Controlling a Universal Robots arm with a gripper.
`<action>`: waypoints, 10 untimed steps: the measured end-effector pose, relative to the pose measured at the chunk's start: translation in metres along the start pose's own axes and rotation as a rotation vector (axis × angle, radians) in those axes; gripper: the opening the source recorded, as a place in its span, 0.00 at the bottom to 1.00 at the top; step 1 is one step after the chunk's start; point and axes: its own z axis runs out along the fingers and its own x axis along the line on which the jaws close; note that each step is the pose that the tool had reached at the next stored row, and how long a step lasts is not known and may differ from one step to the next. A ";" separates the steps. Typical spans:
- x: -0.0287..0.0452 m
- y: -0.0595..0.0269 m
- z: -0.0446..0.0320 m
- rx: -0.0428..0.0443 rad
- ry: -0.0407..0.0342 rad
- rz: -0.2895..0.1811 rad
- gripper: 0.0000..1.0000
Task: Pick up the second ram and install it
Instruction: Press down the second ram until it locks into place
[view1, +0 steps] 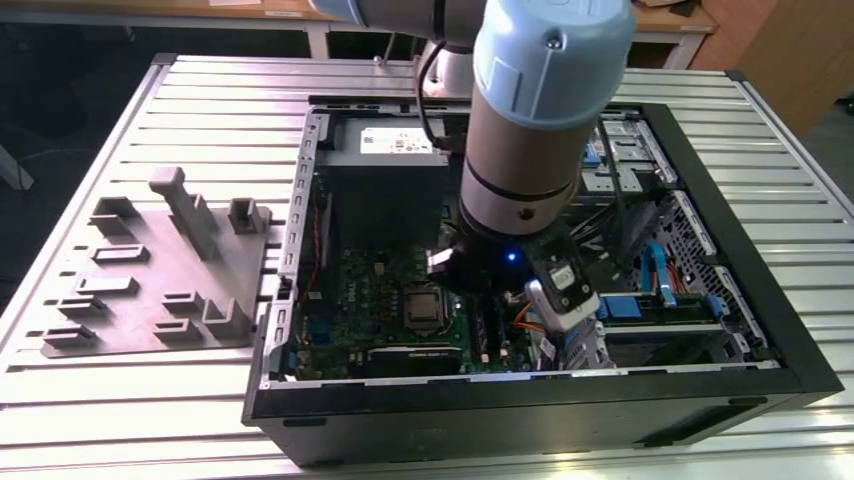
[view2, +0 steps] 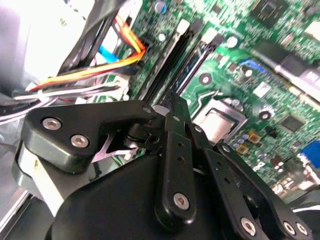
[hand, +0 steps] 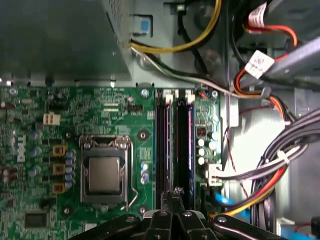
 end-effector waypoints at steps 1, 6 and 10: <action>0.0000 -0.0024 -0.0002 0.0002 0.0000 0.000 0.10; -0.0001 -0.0116 -0.0007 0.0002 0.0000 0.000 0.10; -0.0002 -0.0119 -0.0008 0.0002 0.0000 0.000 0.10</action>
